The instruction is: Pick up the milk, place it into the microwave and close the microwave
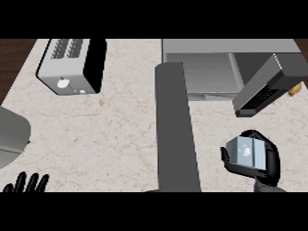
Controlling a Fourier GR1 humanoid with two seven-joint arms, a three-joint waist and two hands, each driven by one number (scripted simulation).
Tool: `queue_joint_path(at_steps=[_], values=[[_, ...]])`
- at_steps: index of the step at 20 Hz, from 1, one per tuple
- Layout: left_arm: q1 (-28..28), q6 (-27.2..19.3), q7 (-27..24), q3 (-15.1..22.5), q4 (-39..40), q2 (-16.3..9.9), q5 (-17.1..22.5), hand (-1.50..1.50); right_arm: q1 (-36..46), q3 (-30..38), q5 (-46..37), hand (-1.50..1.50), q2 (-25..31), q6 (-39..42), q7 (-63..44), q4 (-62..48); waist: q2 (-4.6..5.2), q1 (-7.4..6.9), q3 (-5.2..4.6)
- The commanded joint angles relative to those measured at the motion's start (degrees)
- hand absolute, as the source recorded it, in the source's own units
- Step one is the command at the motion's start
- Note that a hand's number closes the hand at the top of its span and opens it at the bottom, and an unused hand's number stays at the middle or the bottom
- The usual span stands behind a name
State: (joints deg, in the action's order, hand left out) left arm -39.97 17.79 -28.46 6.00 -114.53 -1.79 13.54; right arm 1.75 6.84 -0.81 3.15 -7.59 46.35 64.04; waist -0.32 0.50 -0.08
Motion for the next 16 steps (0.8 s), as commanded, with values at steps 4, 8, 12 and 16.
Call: queue_joint_path(at_steps=[4,8,12,16], values=[[-0.8,-1.8,0.8,0.5,-1.2,1.4,-0.2,-1.5,-10.9,-8.6,6.2,1.5,-3.0,6.1,-8.9,19.5,0.01,-0.02,0.03],[-2.5,-0.2,3.7,-0.4,-5.0,-0.6,2.9,-1.5,-9.0,-8.6,8.7,1.5,-3.1,6.4,-9.5,19.6,0.25,-0.68,0.09],[-2.2,3.5,0.0,-6.3,-0.6,-3.2,6.6,-1.5,-3.7,-12.2,6.5,1.5,-3.1,-2.2,-12.3,19.3,0.27,-0.91,0.08],[-1.4,0.9,-0.9,-2.2,0.0,0.3,1.8,-1.5,3.5,-11.4,2.4,1.5,-3.1,-7.1,-16.8,15.3,0.32,-1.08,0.08]])
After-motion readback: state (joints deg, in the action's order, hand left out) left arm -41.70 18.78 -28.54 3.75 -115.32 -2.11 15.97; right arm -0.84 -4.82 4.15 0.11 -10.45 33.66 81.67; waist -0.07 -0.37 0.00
